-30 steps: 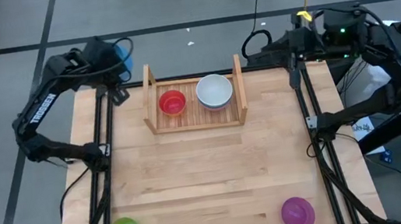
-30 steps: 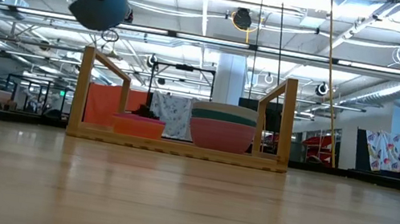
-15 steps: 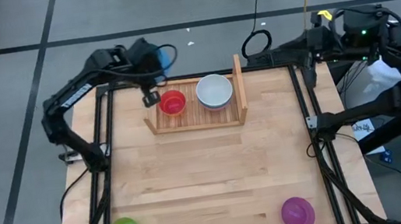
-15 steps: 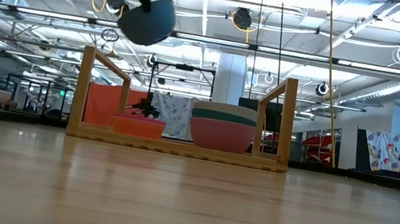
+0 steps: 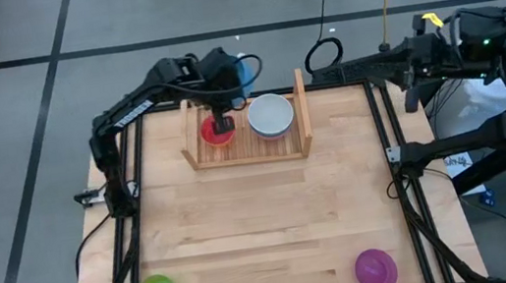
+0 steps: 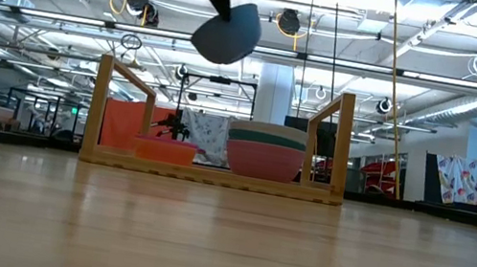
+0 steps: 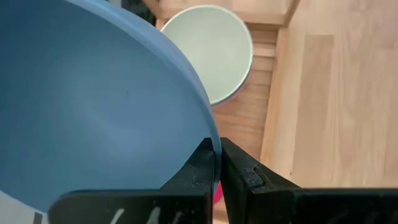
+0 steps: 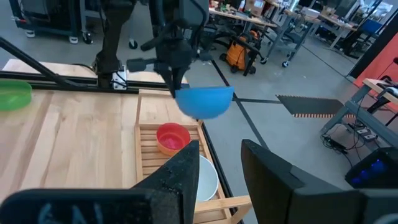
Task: Place and stack bowls onto a shelf
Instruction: Stack the blue bowl onto the white bowl
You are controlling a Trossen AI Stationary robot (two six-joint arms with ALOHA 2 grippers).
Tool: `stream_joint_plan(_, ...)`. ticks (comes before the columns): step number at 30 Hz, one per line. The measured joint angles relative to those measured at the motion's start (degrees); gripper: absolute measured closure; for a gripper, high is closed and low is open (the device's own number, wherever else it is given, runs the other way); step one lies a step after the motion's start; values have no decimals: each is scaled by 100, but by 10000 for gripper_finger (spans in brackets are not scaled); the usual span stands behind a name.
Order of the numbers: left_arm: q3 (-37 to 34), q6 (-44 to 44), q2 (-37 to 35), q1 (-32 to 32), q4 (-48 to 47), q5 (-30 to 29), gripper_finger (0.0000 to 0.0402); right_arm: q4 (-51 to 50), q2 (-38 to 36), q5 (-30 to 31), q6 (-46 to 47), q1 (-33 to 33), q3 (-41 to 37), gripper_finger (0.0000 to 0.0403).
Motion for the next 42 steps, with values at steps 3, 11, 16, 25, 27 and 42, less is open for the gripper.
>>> stream_joint_plan(3, 186, 20, 215, -66, 15, 173, 390, 0, -60, 0, 0, 0, 0, 291)
stream_joint_plan(11, 302, 210, 660, -172, 309, 450, 390, -2, -120, 0, -2, 0, 2, 291)
stream_joint_plan(16, 304, 312, 854, -156, 655, 606, 390, -50, -114, -2, -3, 0, 1, 291)
stream_joint_plan(25, 303, 386, 1117, -18, 848, 845, 390, -228, -114, -1, -2, 0, 0, 291)
stream_joint_plan(27, 302, 397, 1140, 7, 728, 844, 390, -229, -114, 4, -2, 0, 0, 291)
stream_joint_plan(42, 302, 646, 1769, 18, 513, 999, 390, -227, -116, 17, -2, 0, 2, 291)
